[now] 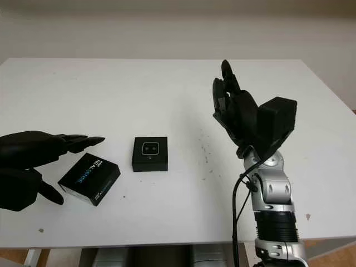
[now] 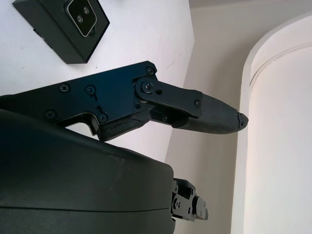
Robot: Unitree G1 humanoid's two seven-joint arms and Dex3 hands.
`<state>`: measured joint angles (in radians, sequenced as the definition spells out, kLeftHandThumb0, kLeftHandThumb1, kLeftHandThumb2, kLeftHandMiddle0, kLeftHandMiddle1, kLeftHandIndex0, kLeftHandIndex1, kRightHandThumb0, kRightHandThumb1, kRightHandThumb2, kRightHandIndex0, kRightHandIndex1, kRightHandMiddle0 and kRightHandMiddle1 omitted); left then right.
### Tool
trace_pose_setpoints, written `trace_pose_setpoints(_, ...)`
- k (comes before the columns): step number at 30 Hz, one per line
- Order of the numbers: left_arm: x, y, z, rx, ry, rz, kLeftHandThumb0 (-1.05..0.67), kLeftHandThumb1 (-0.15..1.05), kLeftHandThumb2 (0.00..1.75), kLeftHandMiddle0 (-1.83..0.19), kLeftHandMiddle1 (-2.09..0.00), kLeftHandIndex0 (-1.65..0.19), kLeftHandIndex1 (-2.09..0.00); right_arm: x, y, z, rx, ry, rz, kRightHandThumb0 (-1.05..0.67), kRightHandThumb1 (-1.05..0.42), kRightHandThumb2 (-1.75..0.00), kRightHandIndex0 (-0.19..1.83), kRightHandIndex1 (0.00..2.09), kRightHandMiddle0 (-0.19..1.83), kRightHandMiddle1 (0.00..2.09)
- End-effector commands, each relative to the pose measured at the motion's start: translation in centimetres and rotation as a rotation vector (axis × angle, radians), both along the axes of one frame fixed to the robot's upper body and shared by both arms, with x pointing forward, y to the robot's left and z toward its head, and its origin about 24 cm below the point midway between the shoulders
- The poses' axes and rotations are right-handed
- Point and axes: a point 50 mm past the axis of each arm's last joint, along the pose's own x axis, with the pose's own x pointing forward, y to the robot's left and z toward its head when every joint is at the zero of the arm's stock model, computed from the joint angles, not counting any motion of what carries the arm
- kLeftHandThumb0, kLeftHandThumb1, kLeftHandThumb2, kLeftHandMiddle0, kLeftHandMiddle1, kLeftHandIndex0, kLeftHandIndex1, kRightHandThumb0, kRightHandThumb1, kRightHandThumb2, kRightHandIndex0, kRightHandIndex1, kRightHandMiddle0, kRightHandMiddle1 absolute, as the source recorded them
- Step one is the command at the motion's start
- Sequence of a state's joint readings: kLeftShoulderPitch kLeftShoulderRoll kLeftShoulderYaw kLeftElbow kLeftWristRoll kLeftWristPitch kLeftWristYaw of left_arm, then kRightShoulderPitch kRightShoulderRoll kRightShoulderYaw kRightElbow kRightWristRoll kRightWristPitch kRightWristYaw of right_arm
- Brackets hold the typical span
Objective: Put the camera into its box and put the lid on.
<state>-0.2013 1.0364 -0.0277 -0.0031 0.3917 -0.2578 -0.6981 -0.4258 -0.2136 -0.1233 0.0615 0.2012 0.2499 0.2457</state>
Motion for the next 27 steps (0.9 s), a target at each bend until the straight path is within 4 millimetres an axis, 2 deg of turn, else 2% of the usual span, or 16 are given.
trace_pose_setpoints(1,0.2,-0.1,0.0,-0.016,-0.017,-0.005,-0.57,0.83,0.07,-0.07,-0.07,-0.01,-0.08,-0.1,-0.2,0.1,-0.002,-0.018,-0.005,-0.73,-1.05,-0.65,-0.19,0.0,-0.19,0.0)
trace_pose_setpoints(11,0.0,-0.5,-1.6,-0.019,0.01,-0.042,-0.56,0.83,0.06,-0.07,-0.05,-0.02,-0.06,-0.3,-0.5,0.1,-0.019,-0.025,-0.006,-0.7,-1.05,-0.67,-0.19,0.0,-0.19,0.0)
trace_pose_setpoints(21,-0.3,-1.1,-2.4,0.011,0.028,-0.079,-0.53,0.81,0.05,-0.02,-0.04,0.02,-0.05,-0.4,-0.7,0.0,-0.037,-0.027,-0.003,-0.7,-1.05,-0.67,-0.19,0.0,-0.19,0.0)
trace_pose_setpoints(27,-0.3,-1.4,-3.0,0.018,-0.012,-0.091,-0.53,0.81,0.06,-0.09,-0.07,-0.04,-0.08,-0.5,-0.8,-0.1,-0.049,-0.024,-0.004,-0.69,-1.05,-0.69,-0.19,0.0,-0.19,0.0)
